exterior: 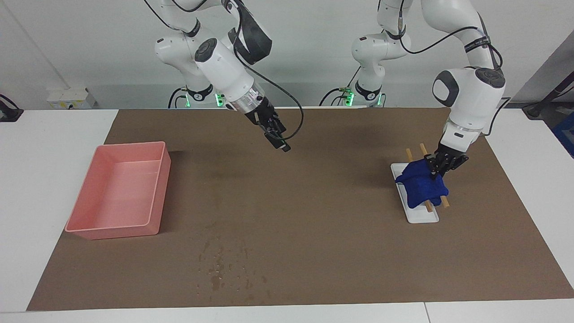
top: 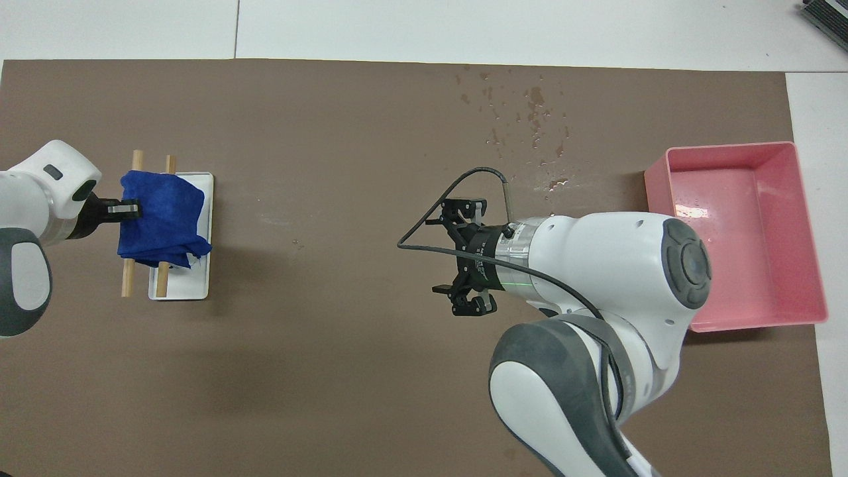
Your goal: Wipe water with towel using both arms
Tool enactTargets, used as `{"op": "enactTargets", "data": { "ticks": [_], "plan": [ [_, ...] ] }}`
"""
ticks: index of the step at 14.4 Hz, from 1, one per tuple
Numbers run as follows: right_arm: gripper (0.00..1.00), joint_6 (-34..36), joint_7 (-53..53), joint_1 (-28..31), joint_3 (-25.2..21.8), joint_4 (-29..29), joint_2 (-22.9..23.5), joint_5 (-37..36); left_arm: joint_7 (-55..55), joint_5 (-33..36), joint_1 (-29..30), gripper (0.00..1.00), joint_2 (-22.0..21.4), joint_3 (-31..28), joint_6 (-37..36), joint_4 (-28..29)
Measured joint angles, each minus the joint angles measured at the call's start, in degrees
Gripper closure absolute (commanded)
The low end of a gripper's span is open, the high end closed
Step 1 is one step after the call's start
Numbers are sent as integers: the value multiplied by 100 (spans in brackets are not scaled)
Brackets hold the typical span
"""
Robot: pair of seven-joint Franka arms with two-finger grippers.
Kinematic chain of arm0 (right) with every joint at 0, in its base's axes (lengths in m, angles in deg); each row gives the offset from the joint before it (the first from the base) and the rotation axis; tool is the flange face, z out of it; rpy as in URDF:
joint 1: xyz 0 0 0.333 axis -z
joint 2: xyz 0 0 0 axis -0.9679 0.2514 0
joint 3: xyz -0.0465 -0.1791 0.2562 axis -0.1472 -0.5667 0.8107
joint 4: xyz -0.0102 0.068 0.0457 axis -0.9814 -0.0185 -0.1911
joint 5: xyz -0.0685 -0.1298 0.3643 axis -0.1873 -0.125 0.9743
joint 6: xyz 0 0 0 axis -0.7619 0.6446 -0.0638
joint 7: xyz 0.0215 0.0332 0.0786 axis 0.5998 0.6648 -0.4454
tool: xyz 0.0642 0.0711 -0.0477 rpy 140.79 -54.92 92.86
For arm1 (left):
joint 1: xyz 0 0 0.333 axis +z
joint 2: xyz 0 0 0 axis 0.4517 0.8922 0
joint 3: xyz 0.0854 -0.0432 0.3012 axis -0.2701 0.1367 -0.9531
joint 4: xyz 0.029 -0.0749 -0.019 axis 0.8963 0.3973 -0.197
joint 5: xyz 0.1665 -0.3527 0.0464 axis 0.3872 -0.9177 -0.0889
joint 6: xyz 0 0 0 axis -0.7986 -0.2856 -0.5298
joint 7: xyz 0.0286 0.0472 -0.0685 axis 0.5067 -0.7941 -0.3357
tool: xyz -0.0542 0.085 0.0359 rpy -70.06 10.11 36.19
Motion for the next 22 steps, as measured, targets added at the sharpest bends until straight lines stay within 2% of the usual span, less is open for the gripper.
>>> {"op": "enactTargets", "data": {
  "ticks": [2,3,4,5,7,9,10,13,19,22],
  "plan": [
    [0,0,0,0,0,2,1,0,-1,4,0,100,0,4,-3,-3],
    [0,0,0,0,0,2,1,0,-1,5,0,65,0,4,-4,-3],
    [0,0,0,0,0,2,1,0,-1,5,0,50,0,4,-5,-3],
    [0,0,0,0,0,3,2,0,0,5,0,46,1,4,-5,-6],
    [0,0,0,0,0,3,2,0,0,5,0,45,0,11,-3,-32],
    [0,0,0,-1,0,3,2,0,1,5,-1,46,0,18,-1,-43],
    [0,0,0,-1,0,3,2,0,1,5,-1,54,0,20,-1,-43],
    [0,0,0,-1,0,4,2,0,2,5,-3,100,0,25,1,-44],
    [0,0,0,-2,0,7,2,0,8,23,-6,100,18,35,-29,-215],
    [0,0,0,-2,0,12,5,0,416,-171,-7,100,34,43,-704,-587]
  ]
}}
